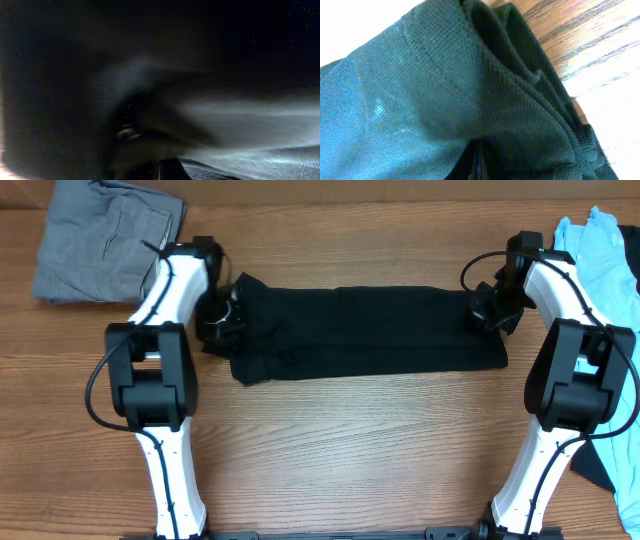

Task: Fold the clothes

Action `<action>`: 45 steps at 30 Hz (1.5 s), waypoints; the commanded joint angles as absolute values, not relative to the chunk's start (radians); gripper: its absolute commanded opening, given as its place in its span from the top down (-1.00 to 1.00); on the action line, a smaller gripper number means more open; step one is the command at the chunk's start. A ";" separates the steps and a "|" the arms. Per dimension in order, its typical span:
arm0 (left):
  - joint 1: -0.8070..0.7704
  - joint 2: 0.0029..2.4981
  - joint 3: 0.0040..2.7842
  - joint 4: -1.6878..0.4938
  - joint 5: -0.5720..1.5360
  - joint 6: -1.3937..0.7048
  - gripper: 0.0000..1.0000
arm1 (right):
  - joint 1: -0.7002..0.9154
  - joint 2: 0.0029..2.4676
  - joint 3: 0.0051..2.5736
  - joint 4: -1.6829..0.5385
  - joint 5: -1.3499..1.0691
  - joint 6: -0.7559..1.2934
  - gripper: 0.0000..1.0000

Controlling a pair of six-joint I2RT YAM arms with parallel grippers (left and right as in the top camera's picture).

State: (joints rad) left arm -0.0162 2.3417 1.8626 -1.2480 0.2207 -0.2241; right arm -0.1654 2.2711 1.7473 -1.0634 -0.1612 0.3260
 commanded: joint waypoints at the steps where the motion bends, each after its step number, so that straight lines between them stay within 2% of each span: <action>1: 0.076 2.352 1.840 -1.237 0.120 -0.263 0.91 | -0.145 2.304 1.704 -1.067 -0.064 0.345 0.92; 11: 0.159 2.352 1.858 -1.256 0.077 -0.318 0.92 | -0.095 2.294 1.787 -1.112 -0.065 0.368 0.92; 16: 0.171 2.339 1.959 -1.310 0.041 -0.318 0.92 | -0.100 2.251 1.894 -1.184 -0.061 0.361 0.92; 18: 0.171 2.339 2.057 -1.364 0.042 -0.318 0.92 | -0.103 2.234 1.961 -1.236 -0.060 0.326 0.68; 19: 0.170 2.339 2.085 -1.382 0.042 -0.318 0.86 | -0.106 2.231 1.983 -1.255 -0.061 0.312 0.53; 20: 0.168 2.339 2.119 -1.403 0.045 -0.316 0.76 | -0.110 2.228 2.004 -1.275 -0.060 0.296 0.18; 22: 0.166 2.339 2.166 -1.439 0.045 -0.314 0.54 | -0.120 2.227 2.021 -1.297 -0.061 0.264 -0.27; 24: 0.164 2.339 2.199 -1.470 0.045 -0.310 0.27 | -0.138 2.228 2.022 -1.311 -0.061 0.244 -0.56; 27: 0.164 2.339 2.211 -1.488 0.045 -0.310 -0.81 | -0.184 2.230 2.010 -1.331 -0.075 0.213 -0.84; 28: 0.164 2.339 2.211 -1.488 0.045 -0.310 -0.92 | -0.197 2.231 2.003 -1.332 -0.101 0.187 -0.87; 30: 0.164 2.339 2.209 -1.486 0.044 -0.310 -1.00 | -0.226 2.233 1.981 -1.333 -0.193 0.116 -0.90; 35: 0.164 2.339 2.209 -1.465 0.044 -0.310 -1.00 | -0.269 2.233 1.870 -1.311 -0.410 -0.078 -0.99; 45: 0.164 2.339 2.209 -1.453 0.044 -0.310 -1.00 | -0.263 2.233 1.636 -1.163 -0.517 -0.088 -1.00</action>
State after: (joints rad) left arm 0.1699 2.3436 2.1918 -1.4567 0.0544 -0.3122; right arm -0.2737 2.2326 1.6951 -1.1778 -0.4400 -0.0597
